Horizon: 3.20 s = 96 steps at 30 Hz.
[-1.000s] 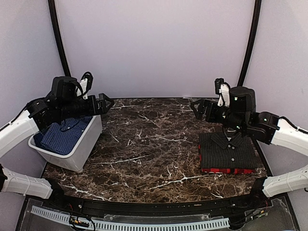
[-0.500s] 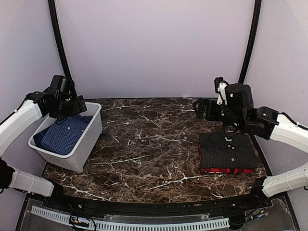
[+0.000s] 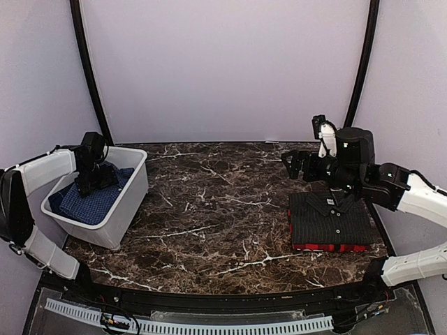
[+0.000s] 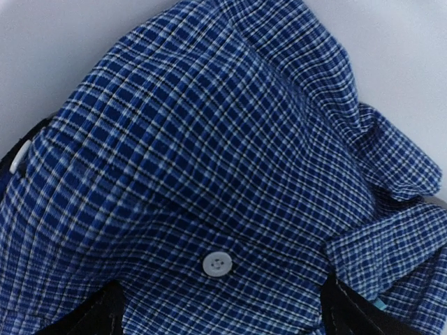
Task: Fold and stack the long sleeve shirts
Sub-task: Pick up the crumpled shirt from the bin, then place the crumpled shirt at the center of the board.
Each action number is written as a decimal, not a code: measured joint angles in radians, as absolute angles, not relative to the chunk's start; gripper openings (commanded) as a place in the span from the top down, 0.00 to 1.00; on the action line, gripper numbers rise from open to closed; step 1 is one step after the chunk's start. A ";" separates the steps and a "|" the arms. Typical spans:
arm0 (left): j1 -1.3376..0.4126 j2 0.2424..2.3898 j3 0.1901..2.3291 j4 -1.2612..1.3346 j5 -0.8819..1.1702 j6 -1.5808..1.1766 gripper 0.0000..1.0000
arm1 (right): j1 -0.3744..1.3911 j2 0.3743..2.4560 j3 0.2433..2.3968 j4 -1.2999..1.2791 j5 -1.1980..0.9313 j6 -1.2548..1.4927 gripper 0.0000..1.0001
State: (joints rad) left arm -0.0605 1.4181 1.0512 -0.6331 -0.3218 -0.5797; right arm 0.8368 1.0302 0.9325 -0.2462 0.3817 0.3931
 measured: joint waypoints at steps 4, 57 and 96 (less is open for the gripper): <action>-0.036 1.476 1.034 -0.596 -0.319 -0.573 0.24 | 0.837 1.002 0.920 -0.216 0.372 0.375 0.01; -0.324 1.239 1.693 -0.330 0.266 -0.411 1.00 | 0.836 1.025 0.937 -0.122 0.292 0.352 0.01; -0.612 2.071 1.737 -0.295 0.363 -0.583 0.53 | 0.835 1.071 0.879 -0.138 0.322 0.365 0.01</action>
State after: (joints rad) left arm -0.6121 2.0712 1.7370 -0.2955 0.3626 -0.5835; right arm 0.8352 1.0706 0.8795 -0.1379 0.3222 0.3649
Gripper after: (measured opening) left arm 0.262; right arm 0.986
